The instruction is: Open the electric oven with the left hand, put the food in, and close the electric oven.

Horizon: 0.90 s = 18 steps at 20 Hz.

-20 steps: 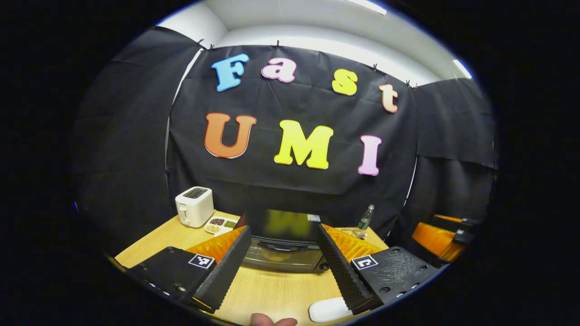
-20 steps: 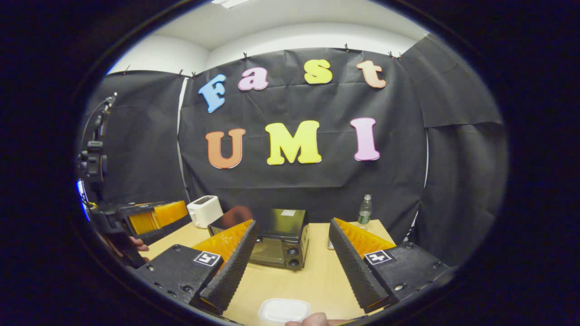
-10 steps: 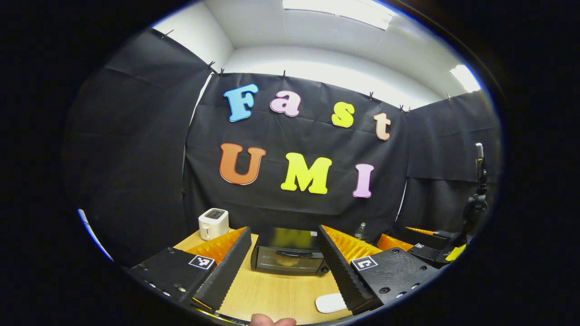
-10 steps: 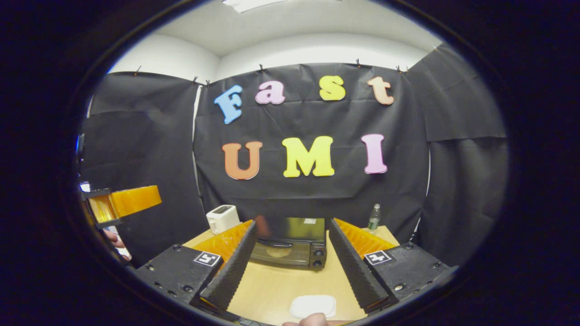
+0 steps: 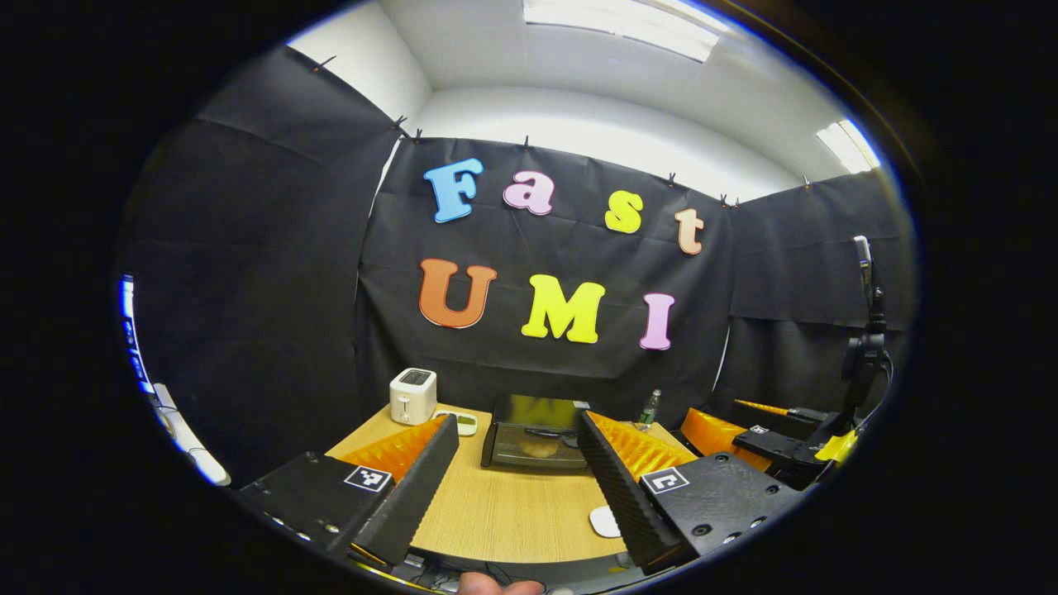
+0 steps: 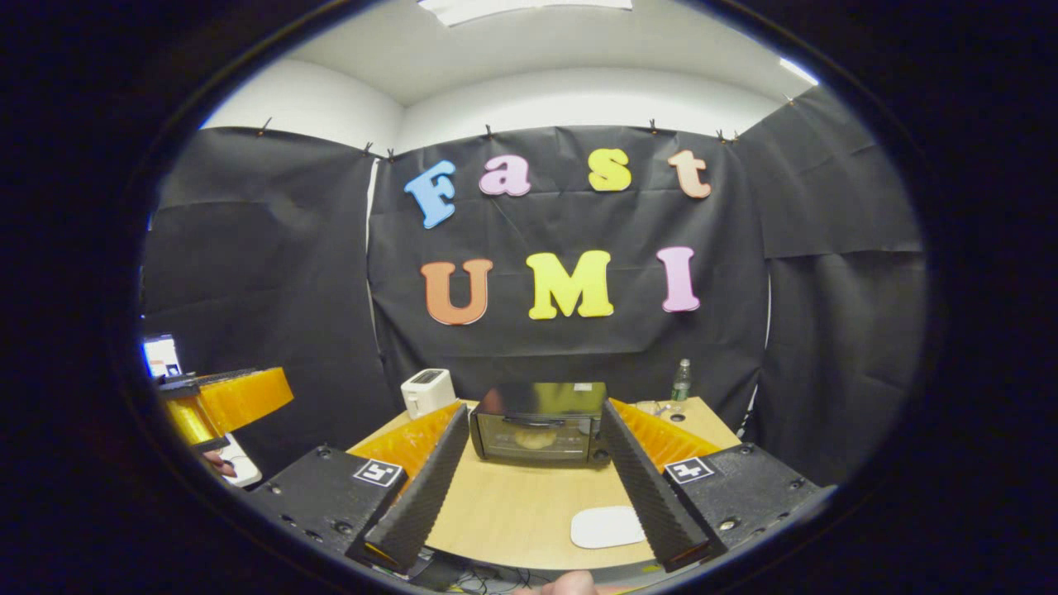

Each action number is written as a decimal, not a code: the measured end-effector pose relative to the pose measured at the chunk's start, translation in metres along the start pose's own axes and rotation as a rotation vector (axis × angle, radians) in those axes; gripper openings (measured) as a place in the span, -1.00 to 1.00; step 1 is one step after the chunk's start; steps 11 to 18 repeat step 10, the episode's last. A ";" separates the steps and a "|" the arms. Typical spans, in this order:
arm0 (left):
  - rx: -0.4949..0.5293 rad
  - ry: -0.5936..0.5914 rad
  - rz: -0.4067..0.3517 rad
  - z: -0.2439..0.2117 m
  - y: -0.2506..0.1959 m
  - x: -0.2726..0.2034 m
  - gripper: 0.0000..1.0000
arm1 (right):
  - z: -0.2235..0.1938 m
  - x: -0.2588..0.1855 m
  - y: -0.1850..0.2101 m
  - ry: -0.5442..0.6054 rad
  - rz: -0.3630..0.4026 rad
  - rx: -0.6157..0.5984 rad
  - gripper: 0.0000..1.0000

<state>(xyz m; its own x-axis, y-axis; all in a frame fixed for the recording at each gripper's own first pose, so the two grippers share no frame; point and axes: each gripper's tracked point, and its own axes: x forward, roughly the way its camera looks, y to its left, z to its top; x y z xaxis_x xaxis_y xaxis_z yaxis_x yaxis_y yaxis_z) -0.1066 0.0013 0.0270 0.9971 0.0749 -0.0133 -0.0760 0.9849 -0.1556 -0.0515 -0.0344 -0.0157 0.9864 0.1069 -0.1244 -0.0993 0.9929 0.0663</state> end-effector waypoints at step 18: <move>0.047 0.017 -0.004 -0.002 0.000 -0.027 0.88 | 0.004 -0.032 0.011 -0.047 -0.023 0.030 1.00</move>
